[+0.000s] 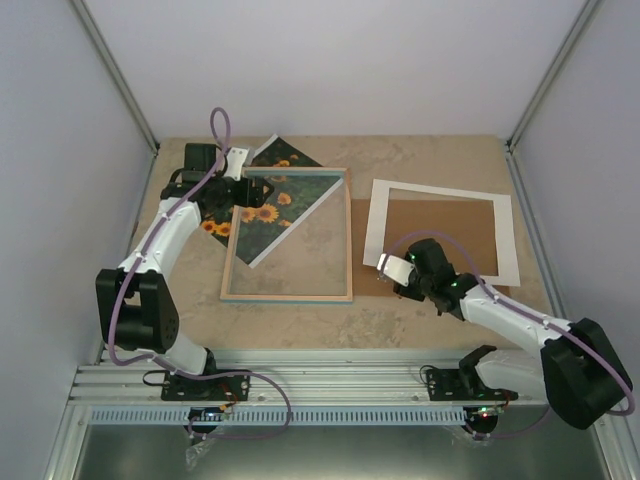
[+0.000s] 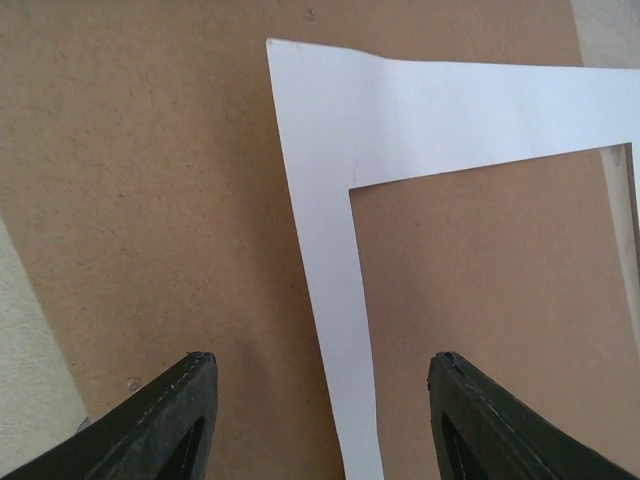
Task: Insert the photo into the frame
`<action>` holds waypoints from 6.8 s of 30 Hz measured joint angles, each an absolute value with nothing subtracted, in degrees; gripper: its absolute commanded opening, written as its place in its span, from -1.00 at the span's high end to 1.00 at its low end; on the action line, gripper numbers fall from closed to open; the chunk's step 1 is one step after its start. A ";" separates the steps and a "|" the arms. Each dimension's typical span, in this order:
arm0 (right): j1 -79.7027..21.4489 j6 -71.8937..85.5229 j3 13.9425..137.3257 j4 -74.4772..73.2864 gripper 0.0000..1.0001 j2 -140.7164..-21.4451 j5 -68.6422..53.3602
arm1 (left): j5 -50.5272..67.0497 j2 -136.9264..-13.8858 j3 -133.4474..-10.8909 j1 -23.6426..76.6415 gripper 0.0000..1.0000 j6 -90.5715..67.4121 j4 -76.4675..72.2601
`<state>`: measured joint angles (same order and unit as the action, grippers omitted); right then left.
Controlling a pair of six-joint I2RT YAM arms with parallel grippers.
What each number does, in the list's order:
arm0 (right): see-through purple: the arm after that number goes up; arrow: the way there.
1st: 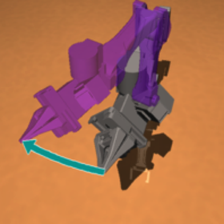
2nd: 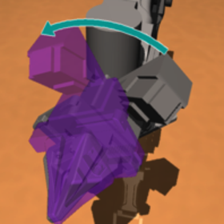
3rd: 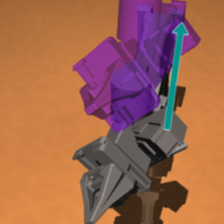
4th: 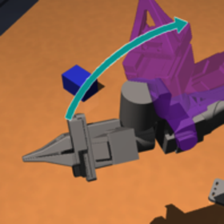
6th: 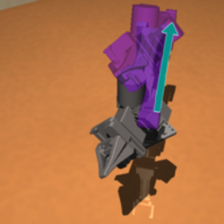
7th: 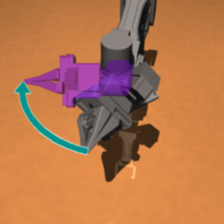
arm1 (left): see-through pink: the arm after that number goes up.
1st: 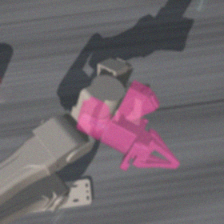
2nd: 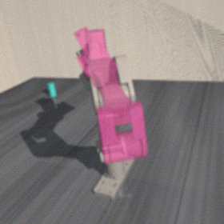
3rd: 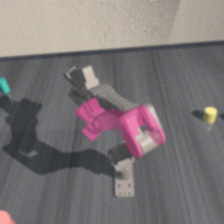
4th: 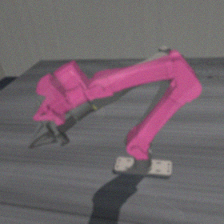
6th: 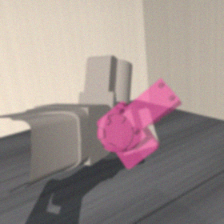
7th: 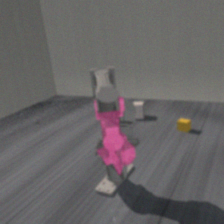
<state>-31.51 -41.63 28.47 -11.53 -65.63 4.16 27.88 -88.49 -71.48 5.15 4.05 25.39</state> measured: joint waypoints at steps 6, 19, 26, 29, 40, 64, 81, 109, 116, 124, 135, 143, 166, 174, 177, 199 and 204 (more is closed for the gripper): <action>-35.05 -43.53 26.22 -4.51 -0.10 -69.36 11.40 | 27.66 -88.49 -71.46 5.15 -0.68 4.03 25.34; -38.06 -50.52 20.51 14.26 0.22 -78.00 22.06 | 26.79 -88.49 -71.46 5.15 -0.68 4.03 25.34; -38.02 -51.44 21.82 13.39 0.99 -78.81 22.55 | 26.15 -88.47 -71.46 5.15 -0.69 3.99 25.34; -37.60 -50.61 24.77 9.98 0.99 -77.69 21.47 | 25.23 -88.44 -71.46 5.13 -0.71 3.84 25.32; -36.27 -41.89 52.95 -13.15 0.99 -67.99 9.13 | 20.40 -87.31 -71.46 -1.41 -0.93 -1.06 23.90; -34.81 -21.02 99.31 -31.07 0.99 -85.25 -43.94 | 6.48 -81.17 -72.10 -21.34 -0.99 -16.78 20.43; -20.56 29.43 75.77 14.61 0.99 -106.19 -54.08 | 9.82 -83.83 -75.94 -25.78 -0.99 -19.81 19.73; -18.17 32.84 82.91 18.22 0.99 -127.63 -52.03 | 11.73 -86.98 -75.68 -25.78 -0.99 -19.77 19.18; -18.13 33.17 83.94 17.89 0.96 -128.77 -51.72 | 12.16 -87.31 -75.68 -25.78 -0.99 -19.75 19.20; -18.13 33.08 85.58 15.79 0.33 -130.80 -50.33 | 12.16 -87.31 -75.70 -25.78 -0.99 -19.53 19.22; -18.92 28.14 86.65 8.43 -0.49 -130.23 -44.36 | 12.19 -87.31 -75.68 -25.78 -0.99 -19.51 19.22; -20.27 21.74 89.67 1.15 -0.67 -127.90 -37.41 | 12.14 -87.31 -75.68 -25.78 -0.99 -19.31 19.22; -19.94 -3.01 85.97 -12.10 -0.81 -110.59 -44.69 | 21.69 -99.92 -78.96 -23.29 -0.99 3.20 32.12; -19.31 -8.86 80.79 -15.88 -0.81 -107.46 -45.74 | 23.79 -110.17 -86.08 -23.42 -0.96 8.97 36.53; -19.31 -10.00 79.37 -16.75 -0.81 -107.46 -45.74 | 24.69 -114.85 -90.13 -23.68 -0.91 9.74 37.71; -19.31 -10.90 77.67 -17.12 -0.76 -107.42 -47.05 | 32.51 -133.80 -107.37 -25.04 -0.61 16.29 47.55; -19.31 -10.90 77.38 -16.80 -0.75 -107.42 -47.16 | 36.38 -134.41 -107.37 -25.08 -0.58 16.95 47.99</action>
